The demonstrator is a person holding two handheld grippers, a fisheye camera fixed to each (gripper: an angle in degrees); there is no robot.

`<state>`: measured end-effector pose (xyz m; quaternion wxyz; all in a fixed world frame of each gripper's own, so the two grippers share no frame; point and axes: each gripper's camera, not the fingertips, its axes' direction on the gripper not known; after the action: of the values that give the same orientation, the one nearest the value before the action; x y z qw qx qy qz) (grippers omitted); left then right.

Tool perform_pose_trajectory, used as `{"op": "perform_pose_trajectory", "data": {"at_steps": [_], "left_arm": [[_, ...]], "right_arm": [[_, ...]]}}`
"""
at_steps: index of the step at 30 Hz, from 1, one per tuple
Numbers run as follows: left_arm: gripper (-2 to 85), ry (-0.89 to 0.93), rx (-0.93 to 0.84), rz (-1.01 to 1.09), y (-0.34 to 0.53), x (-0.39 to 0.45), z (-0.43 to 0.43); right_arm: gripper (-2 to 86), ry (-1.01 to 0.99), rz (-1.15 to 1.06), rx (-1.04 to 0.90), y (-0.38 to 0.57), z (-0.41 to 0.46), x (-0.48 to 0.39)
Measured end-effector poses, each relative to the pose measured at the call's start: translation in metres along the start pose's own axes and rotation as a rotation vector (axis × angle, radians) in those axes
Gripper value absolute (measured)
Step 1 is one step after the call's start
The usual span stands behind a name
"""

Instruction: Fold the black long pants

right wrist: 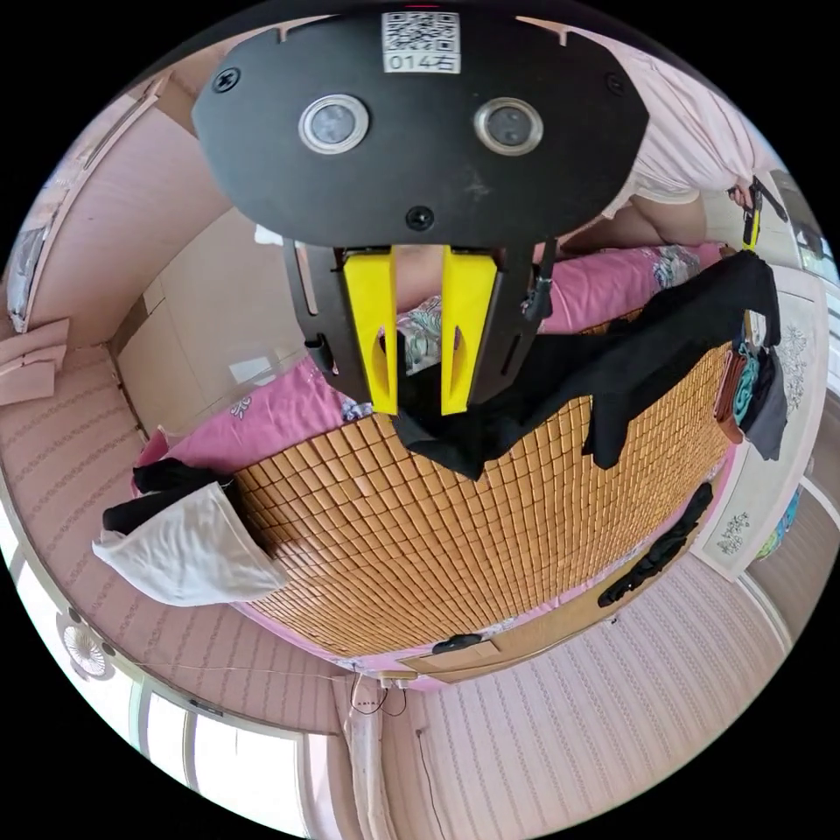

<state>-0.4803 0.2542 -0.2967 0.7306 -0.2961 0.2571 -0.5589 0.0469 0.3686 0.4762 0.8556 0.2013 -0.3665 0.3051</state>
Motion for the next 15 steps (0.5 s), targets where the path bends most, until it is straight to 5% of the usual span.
{"op": "perform_pose_trajectory", "data": {"at_steps": [4,11,15], "left_arm": [[3.3,0.188,-0.013,-0.294,0.037,-0.049,0.015],[10.4,0.143,-0.073,-0.320,0.023,-0.064,0.029],[11.7,0.133,-0.153,-0.261,0.018,-0.062,0.051]], "right_arm": [[9.4,0.036,-0.115,-0.016,0.004,-0.006,-0.025],[14.2,0.076,-0.424,0.155,-0.012,-0.050,-0.134],[14.4,-0.432,-0.701,0.037,-0.022,-0.052,-0.220]]}}
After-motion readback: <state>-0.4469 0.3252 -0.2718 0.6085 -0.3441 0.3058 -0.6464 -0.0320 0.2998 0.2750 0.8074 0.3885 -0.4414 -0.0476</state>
